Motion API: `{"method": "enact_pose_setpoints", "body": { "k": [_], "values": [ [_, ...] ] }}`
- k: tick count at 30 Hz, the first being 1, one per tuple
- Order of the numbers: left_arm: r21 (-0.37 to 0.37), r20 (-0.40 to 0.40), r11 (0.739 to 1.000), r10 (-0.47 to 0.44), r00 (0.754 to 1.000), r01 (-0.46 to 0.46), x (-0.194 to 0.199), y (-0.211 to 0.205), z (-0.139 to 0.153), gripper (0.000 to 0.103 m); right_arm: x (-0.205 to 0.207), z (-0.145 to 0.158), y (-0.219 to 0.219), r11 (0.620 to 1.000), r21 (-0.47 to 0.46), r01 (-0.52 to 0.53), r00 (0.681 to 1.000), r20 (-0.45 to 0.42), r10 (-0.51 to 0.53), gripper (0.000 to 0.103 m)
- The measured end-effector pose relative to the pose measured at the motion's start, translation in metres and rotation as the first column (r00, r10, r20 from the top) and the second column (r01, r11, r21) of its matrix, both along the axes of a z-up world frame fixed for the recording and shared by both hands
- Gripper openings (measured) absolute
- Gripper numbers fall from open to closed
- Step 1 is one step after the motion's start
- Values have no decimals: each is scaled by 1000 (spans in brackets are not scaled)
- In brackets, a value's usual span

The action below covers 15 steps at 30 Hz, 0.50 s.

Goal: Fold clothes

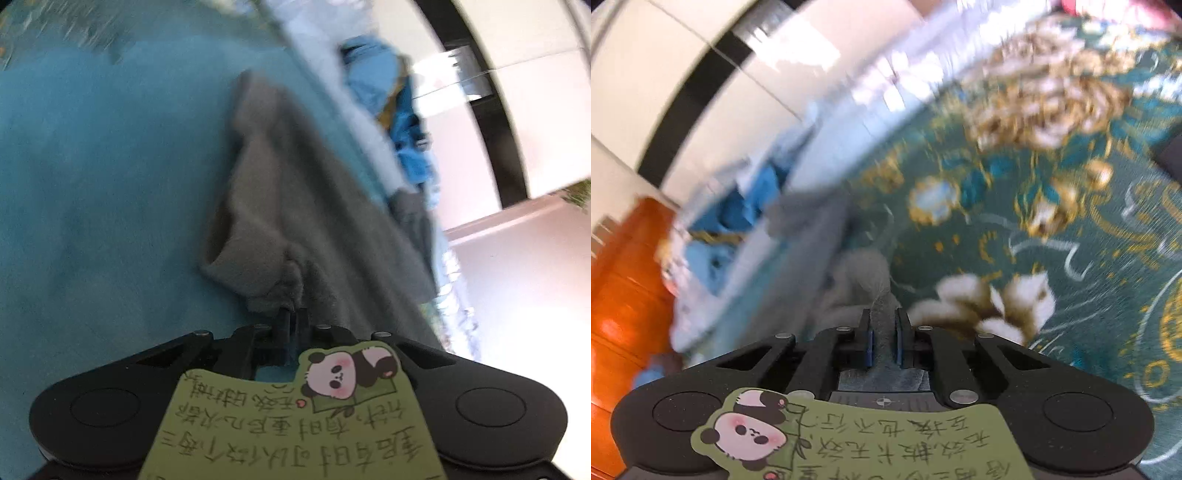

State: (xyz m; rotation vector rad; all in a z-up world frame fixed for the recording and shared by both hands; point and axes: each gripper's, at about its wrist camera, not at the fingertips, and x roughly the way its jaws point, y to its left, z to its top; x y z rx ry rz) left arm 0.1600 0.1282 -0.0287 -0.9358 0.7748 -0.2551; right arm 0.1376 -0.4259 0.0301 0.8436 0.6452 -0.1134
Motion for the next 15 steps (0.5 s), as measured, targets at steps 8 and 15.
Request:
{"method": "enact_pose_setpoints", "body": {
  "k": [8,15],
  "values": [
    [-112,441,986,-61,895,123,-49,26,116,0,-104,96,-5,992,-42,115,943,318,-96,8],
    [-114,729,971,-63,681,211,-100,60,203,0,-228,219,13,938,-217,271,788,610,-86,6]
  ]
}}
